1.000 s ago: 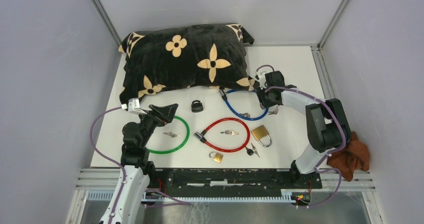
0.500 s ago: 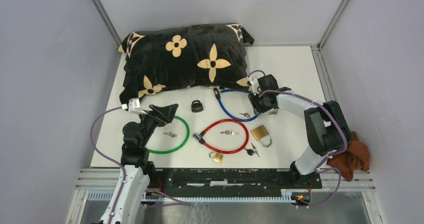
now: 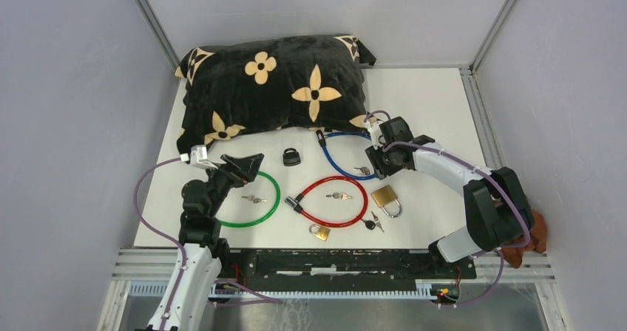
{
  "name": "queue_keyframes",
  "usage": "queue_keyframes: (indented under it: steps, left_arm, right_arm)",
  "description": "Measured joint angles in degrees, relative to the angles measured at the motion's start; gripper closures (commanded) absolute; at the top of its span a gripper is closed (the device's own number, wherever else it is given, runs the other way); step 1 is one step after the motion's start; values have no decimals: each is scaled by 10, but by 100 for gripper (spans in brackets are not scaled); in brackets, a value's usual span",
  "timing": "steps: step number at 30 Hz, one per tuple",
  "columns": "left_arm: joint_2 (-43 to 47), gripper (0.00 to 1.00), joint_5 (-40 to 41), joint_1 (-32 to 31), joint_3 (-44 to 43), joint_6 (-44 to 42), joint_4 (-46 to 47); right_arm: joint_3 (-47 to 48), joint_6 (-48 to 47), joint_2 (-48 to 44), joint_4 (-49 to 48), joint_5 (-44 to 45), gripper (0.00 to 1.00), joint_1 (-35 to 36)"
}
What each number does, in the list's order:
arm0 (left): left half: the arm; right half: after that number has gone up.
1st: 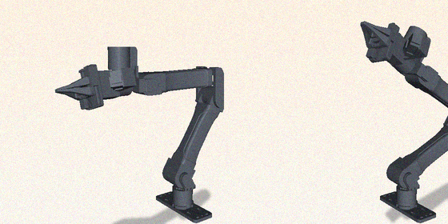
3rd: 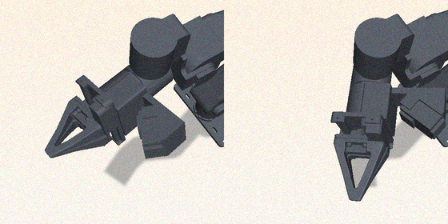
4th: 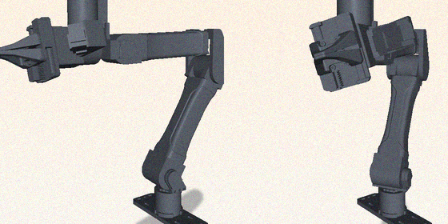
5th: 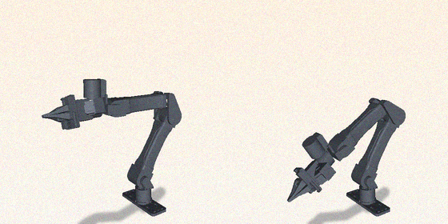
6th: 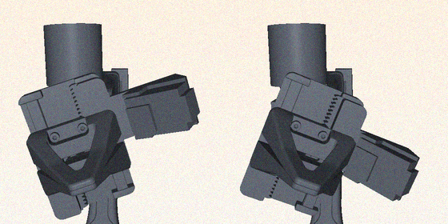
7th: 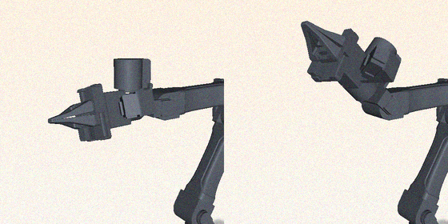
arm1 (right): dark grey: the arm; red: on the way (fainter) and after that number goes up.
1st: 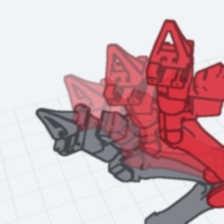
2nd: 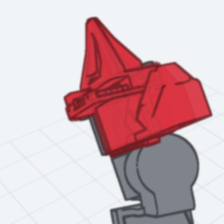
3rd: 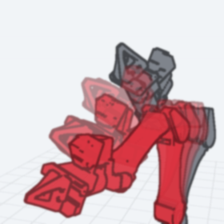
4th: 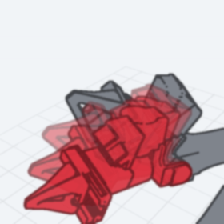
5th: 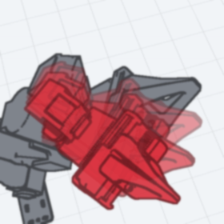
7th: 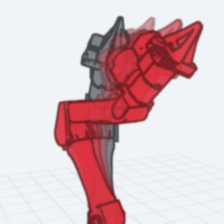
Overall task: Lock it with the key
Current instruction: Adjust the lock at the center of the board.
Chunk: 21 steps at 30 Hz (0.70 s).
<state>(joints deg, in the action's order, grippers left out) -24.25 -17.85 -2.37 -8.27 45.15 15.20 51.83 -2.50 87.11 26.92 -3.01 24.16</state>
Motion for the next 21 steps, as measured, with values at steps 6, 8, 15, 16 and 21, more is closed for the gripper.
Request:
queue_keyframes:
  steps: [6,8,15,16,21]
  left_arm:
    - [0,0,0,0,0,0,0]
    - [0,0,0,0,0,0,0]
    - [1,0,0,0,0,0,0]
    - [2,0,0,0,0,0,0]
    - [4,0,0,0,1,0,2]
  right_arm:
    - [-49,12,-17,13,-11,52,1]
    - [-59,16,-19,16,-10,52,1]
    - [-75,28,-40,49,9,48,2]
    - [-75,29,-49,54,17,48,2]
    - [-75,32,-84,56,46,37,1]
